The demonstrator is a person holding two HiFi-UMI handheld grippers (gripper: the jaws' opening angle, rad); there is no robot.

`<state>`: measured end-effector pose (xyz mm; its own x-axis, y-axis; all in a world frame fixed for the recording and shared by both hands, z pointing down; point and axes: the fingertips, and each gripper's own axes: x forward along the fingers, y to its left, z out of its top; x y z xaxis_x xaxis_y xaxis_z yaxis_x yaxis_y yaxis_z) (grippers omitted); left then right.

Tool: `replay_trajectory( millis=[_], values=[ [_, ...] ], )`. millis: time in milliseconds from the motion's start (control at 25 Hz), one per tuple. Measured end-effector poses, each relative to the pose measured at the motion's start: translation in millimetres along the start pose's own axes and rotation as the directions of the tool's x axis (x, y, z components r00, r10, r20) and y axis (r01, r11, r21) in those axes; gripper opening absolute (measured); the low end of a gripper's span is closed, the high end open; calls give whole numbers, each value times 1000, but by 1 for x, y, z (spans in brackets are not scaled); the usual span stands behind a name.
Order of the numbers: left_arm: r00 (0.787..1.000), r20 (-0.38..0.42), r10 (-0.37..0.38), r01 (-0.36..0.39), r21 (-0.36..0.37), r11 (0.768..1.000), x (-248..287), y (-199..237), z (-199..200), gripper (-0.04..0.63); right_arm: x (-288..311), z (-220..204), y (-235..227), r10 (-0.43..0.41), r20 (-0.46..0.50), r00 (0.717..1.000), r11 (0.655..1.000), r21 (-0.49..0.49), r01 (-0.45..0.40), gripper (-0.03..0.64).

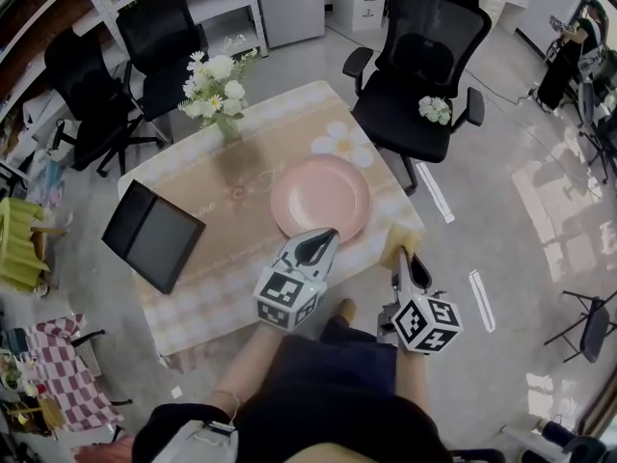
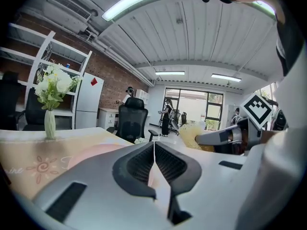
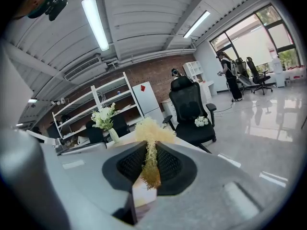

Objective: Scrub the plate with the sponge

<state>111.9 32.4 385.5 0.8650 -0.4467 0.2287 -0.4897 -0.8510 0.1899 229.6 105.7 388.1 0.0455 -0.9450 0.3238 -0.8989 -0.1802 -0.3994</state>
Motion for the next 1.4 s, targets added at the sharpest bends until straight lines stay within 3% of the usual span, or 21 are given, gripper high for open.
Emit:
replay_trajectory(
  millis=[600,960,1400],
  values=[
    [986,18,166,-165,-51,985,40,43,8,15,70,32,-18,124,-70,990,991,-50,-128,49],
    [964,11,265,-263,-90,961,19,72,2,15,101,31,0,183,-121,976,978,-74,-193,49],
    [960,-47,277,-281,-162,946,-2,105,-5,15,122,35,42,191,-183,964,969,-124,-215,49]
  ],
)
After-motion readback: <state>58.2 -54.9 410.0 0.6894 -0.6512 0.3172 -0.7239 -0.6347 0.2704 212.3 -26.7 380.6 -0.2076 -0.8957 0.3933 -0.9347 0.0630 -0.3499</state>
